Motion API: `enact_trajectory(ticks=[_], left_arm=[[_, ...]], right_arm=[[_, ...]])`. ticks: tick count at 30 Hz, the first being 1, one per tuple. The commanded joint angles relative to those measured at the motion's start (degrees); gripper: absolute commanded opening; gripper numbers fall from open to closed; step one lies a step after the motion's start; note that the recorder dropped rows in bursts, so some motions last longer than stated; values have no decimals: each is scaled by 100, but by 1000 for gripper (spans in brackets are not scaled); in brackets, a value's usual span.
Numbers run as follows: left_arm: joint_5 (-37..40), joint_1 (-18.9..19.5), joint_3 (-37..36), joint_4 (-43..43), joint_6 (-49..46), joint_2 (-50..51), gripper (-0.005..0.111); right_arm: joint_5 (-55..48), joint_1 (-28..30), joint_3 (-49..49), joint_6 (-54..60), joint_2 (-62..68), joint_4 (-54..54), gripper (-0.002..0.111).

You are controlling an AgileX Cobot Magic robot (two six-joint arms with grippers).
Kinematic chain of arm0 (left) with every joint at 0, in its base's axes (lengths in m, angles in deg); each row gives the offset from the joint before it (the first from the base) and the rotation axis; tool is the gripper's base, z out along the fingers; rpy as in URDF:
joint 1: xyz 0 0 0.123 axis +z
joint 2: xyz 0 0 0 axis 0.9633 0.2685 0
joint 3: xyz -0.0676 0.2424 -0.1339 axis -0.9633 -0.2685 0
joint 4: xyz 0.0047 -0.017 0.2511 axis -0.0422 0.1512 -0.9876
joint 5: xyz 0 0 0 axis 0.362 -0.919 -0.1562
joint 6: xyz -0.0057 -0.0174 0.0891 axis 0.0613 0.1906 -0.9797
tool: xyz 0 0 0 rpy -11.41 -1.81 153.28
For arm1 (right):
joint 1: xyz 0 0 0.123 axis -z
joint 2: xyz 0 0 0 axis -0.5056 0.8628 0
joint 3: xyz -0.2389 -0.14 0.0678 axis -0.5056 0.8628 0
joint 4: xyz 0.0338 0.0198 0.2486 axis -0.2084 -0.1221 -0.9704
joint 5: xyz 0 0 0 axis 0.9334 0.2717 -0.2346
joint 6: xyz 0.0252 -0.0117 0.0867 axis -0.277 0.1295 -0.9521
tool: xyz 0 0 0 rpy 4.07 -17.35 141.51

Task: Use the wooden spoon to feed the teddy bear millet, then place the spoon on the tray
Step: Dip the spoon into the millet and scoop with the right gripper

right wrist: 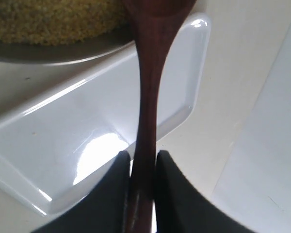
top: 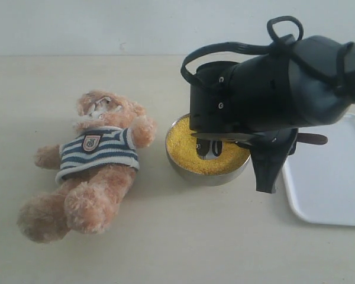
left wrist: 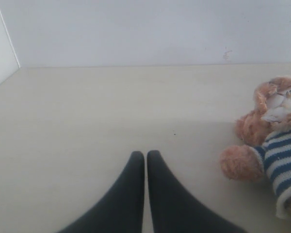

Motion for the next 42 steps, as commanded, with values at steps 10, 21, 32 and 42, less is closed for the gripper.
enact_trajectory(ticks=[10, 21, 32, 42], left_arm=[[-31, -13, 21, -10, 23, -23, 4], [-31, -13, 21, -10, 23, -23, 4], [-31, -13, 21, -10, 23, -23, 4], [-31, -13, 21, -10, 23, -23, 4]], right_arm=[[-36, -188, 15, -40, 91, -111, -1], [-36, -188, 4, -27, 150, -415, -1], [-36, -188, 4, -27, 150, -434, -1], [-36, -188, -4, 19, 150, -543, -1]])
